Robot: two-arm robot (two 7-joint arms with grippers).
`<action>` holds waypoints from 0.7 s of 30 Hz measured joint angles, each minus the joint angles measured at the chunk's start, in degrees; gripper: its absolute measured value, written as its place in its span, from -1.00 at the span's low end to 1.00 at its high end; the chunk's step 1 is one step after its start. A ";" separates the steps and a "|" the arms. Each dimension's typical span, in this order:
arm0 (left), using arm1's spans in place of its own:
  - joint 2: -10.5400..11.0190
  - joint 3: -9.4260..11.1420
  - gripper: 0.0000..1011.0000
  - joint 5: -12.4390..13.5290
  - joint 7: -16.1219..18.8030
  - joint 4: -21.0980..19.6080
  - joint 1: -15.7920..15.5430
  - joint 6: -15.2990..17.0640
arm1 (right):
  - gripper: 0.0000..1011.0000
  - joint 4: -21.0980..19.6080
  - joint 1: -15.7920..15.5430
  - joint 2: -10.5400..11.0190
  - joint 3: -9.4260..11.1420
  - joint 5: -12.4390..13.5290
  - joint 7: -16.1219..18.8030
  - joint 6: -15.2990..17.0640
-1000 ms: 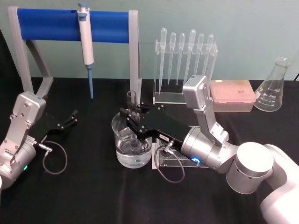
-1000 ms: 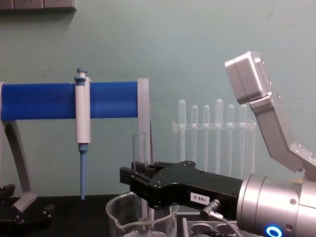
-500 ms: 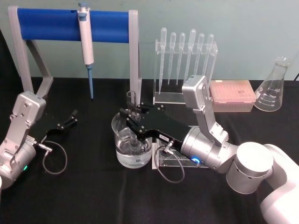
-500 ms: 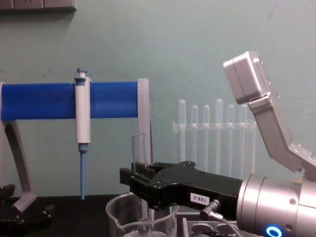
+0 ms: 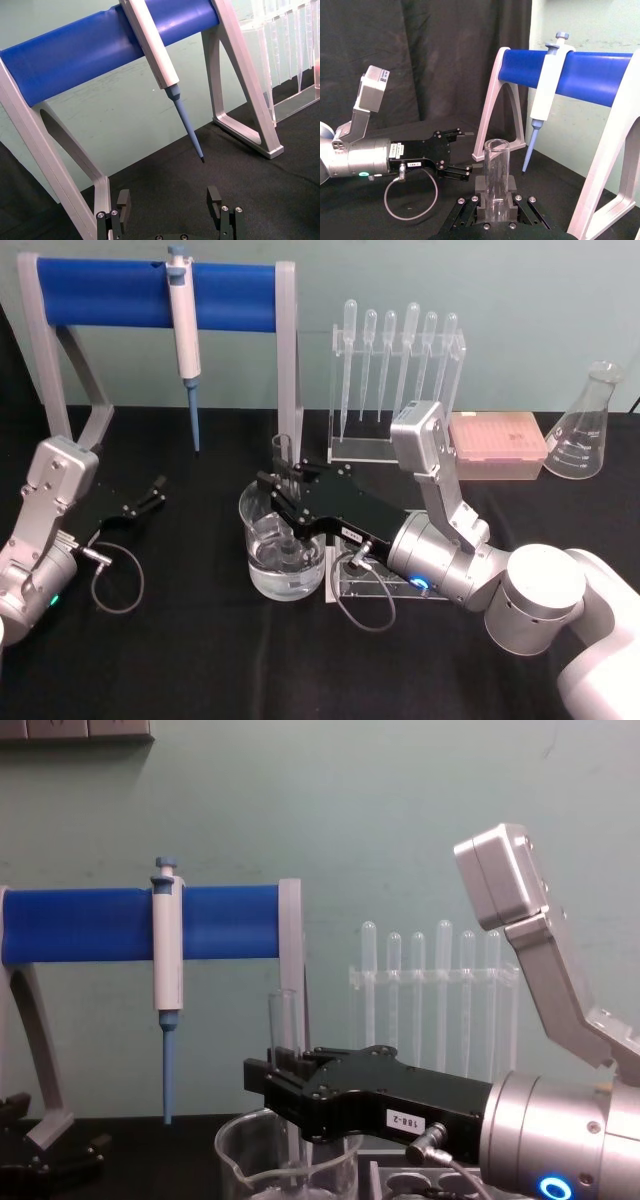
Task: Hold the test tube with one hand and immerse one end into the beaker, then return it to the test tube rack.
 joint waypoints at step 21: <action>0.00 0.00 0.98 0.00 0.00 0.00 0.00 0.00 | -0.56 0.00 0.00 0.00 0.01 0.06 0.00 0.00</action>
